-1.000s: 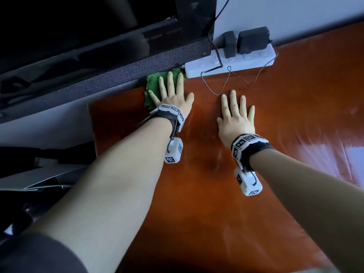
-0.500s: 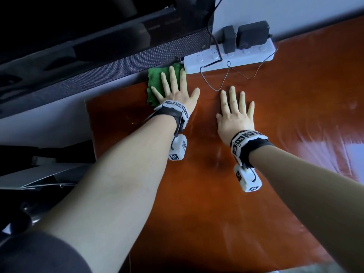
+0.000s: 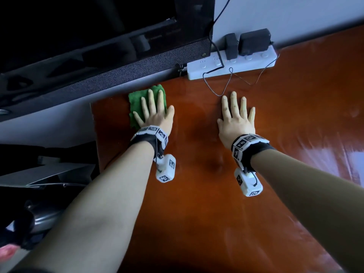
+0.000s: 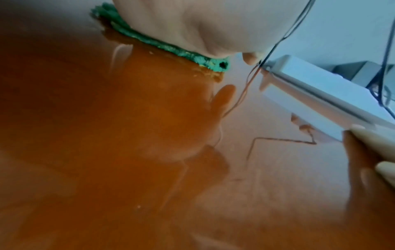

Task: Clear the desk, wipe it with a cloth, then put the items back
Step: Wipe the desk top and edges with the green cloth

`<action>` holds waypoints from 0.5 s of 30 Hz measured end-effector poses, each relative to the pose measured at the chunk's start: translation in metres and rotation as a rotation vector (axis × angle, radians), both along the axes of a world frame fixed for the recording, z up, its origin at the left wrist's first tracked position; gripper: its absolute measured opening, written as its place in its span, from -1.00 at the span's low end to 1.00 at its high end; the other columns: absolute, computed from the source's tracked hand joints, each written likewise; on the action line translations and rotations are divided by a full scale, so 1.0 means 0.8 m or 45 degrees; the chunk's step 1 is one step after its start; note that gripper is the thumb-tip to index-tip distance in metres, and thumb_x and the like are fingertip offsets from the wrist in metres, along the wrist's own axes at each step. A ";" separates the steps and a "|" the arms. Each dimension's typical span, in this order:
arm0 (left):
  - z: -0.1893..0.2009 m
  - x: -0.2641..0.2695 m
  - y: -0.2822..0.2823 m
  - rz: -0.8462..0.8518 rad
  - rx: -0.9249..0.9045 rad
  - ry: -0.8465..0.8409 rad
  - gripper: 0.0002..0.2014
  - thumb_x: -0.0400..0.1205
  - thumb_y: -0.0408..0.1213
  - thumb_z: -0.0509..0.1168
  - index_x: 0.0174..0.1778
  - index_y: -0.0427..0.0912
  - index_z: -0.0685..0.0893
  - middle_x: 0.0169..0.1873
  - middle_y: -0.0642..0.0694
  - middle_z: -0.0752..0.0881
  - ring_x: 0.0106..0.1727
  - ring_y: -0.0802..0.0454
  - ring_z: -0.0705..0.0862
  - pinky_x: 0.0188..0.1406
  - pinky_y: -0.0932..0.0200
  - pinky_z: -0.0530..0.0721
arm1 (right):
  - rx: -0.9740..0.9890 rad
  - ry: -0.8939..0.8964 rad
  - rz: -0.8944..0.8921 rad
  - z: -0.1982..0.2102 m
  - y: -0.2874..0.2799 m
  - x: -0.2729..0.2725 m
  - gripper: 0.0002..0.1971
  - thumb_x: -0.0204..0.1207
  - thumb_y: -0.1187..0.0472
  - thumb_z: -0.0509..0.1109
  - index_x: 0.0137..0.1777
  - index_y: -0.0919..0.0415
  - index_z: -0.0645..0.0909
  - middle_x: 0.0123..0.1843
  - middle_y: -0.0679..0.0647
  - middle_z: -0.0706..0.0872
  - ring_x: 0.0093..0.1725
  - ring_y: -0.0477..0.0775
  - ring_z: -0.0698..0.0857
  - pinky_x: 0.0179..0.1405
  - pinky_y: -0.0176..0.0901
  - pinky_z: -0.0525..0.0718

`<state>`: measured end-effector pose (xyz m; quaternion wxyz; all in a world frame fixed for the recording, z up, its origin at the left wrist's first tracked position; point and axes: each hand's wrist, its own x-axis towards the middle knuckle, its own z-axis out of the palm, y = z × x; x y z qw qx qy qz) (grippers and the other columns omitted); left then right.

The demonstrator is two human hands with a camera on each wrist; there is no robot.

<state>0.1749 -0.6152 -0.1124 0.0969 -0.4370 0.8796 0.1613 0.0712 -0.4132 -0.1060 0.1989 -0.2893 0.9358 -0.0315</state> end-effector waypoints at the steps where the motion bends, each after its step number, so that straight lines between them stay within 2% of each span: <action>1: -0.001 -0.011 0.000 0.061 -0.016 0.008 -0.35 0.72 0.18 -0.07 0.74 0.22 -0.09 0.74 0.08 -0.20 0.75 -0.04 -0.22 0.62 -0.44 -0.22 | 0.002 0.005 0.006 -0.001 -0.001 0.001 -0.32 0.75 -0.01 -0.04 0.74 0.05 -0.30 0.76 0.06 -0.34 0.73 0.27 -0.24 0.67 0.36 -0.17; 3: 0.002 -0.028 0.014 0.082 -0.066 0.007 -0.31 0.70 0.21 -0.05 0.75 0.16 -0.08 0.75 0.01 -0.19 0.75 -0.12 -0.21 0.60 -0.48 -0.22 | -0.009 -0.001 0.000 -0.001 -0.002 0.004 -0.32 0.74 0.00 -0.04 0.74 0.05 -0.30 0.76 0.06 -0.34 0.73 0.28 -0.25 0.67 0.37 -0.18; 6: 0.004 -0.037 0.048 -0.235 -0.091 0.007 -0.28 0.68 0.24 -0.03 0.75 0.16 -0.09 0.75 0.01 -0.18 0.75 -0.14 -0.21 0.60 -0.47 -0.24 | -0.030 0.001 -0.025 0.001 -0.005 0.007 -0.32 0.73 0.01 -0.04 0.75 0.03 -0.28 0.76 0.04 -0.34 0.73 0.28 -0.26 0.66 0.38 -0.19; 8: 0.002 -0.024 0.057 -0.476 -0.107 0.001 -0.30 0.67 0.24 -0.03 0.74 0.22 -0.08 0.75 0.08 -0.16 0.75 -0.09 -0.17 0.62 -0.44 -0.20 | -0.029 0.037 0.116 0.004 -0.011 0.017 -0.33 0.73 0.01 -0.03 0.75 0.07 -0.25 0.76 0.02 -0.33 0.73 0.25 -0.25 0.67 0.36 -0.18; 10: 0.000 -0.003 0.043 -0.576 -0.116 0.002 -0.36 0.70 0.21 -0.05 0.72 0.29 -0.07 0.74 0.17 -0.13 0.75 -0.01 -0.14 0.65 -0.39 -0.14 | -0.029 0.057 0.320 0.003 -0.025 0.034 -0.33 0.74 0.01 -0.03 0.75 0.10 -0.23 0.76 0.00 -0.32 0.74 0.20 -0.25 0.68 0.33 -0.17; 12: 0.002 0.023 0.010 -0.482 -0.104 -0.008 -0.40 0.74 0.18 -0.06 0.71 0.34 -0.07 0.73 0.23 -0.14 0.75 0.05 -0.13 0.67 -0.33 -0.16 | -0.029 -0.012 0.324 0.004 -0.046 0.053 -0.32 0.74 -0.01 -0.04 0.75 0.10 -0.26 0.76 -0.02 -0.32 0.74 0.19 -0.27 0.68 0.33 -0.19; 15: 0.008 0.075 -0.065 -0.157 -0.064 -0.043 -0.43 0.76 0.17 -0.09 0.71 0.35 -0.10 0.73 0.22 -0.17 0.75 0.06 -0.16 0.66 -0.28 -0.20 | -0.006 -0.078 0.176 0.006 -0.069 0.067 -0.30 0.73 -0.03 -0.02 0.75 0.06 -0.28 0.76 0.00 -0.35 0.73 0.26 -0.29 0.65 0.40 -0.22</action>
